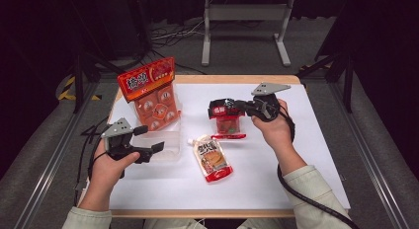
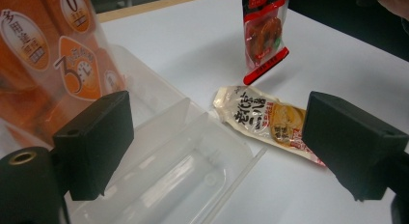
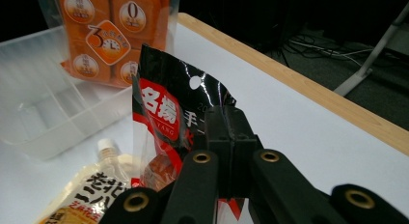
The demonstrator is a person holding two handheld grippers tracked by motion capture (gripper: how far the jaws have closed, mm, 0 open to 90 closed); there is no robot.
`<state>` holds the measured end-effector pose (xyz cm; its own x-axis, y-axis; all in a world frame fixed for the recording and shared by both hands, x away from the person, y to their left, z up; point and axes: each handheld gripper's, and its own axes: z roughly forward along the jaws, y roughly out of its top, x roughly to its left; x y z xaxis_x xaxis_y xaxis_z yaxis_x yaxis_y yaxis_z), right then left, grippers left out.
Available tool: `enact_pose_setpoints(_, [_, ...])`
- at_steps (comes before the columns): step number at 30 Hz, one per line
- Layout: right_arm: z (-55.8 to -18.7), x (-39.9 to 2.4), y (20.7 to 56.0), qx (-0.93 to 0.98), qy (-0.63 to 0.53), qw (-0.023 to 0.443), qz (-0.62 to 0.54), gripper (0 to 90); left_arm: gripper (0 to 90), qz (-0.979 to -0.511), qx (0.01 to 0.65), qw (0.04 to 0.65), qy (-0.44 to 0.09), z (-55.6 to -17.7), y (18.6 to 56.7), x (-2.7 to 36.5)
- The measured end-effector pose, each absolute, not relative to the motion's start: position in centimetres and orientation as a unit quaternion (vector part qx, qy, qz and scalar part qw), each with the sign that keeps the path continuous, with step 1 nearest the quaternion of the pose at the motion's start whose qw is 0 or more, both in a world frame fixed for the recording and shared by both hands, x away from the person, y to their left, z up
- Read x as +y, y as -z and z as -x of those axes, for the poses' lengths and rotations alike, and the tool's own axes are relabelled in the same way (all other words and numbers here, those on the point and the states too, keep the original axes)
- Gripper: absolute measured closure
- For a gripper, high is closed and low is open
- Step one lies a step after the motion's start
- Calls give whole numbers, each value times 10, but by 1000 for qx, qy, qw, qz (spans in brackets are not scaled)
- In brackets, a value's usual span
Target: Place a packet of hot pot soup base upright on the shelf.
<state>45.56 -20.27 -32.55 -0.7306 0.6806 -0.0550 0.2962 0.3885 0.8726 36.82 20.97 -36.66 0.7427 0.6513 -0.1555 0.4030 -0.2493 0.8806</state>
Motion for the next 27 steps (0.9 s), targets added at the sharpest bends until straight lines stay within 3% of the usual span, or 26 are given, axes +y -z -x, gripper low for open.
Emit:
enact_pose_setpoints(18, [-400,-200,311,783,-526,204,-262,900,121,-766,271,574,-106,-361,361,169])
enact_pose_setpoints(27, [-391,-198,316,786,-525,203,-257,900,121,-767,261,578,-96,-361,363,149])
